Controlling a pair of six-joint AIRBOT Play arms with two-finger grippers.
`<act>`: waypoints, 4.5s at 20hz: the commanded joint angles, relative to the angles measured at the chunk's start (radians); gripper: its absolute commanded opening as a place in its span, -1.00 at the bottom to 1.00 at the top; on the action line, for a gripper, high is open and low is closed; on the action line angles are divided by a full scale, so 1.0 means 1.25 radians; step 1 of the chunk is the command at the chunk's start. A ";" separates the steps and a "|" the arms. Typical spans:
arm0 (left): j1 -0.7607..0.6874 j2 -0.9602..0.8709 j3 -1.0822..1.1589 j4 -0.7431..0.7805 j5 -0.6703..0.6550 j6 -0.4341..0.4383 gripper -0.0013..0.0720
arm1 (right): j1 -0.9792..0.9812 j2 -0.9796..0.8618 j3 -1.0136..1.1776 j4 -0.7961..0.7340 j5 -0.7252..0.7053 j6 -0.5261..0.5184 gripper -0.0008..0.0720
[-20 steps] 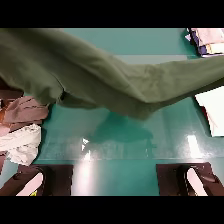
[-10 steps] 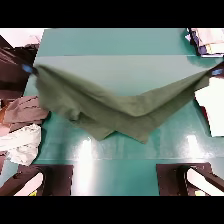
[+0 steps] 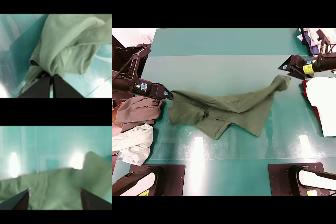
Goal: Fold the shirts.
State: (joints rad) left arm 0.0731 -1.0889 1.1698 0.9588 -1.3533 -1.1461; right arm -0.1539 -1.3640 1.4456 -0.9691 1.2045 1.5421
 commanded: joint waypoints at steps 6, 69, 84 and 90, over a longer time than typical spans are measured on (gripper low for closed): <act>0.000 -0.004 -0.010 0.043 0.030 0.002 -0.89 | -0.056 0.159 -0.317 -0.076 0.092 -0.040 0.27; -0.001 -0.059 0.373 0.008 -0.081 -0.041 -0.89 | -0.169 0.207 0.197 -0.024 0.292 0.016 -0.92; -0.006 -0.349 0.435 0.028 -0.002 -0.164 0.67 | 0.075 -0.099 0.255 -0.163 0.065 0.015 0.49; -0.225 -0.340 0.371 0.209 -0.131 -0.251 0.67 | 0.074 0.059 0.108 -0.169 0.076 0.001 0.48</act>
State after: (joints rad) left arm -0.0765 -1.5158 1.6672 1.0996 -1.4429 -1.3872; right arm -0.0624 -1.3693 1.6588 -1.1797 1.2919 1.5520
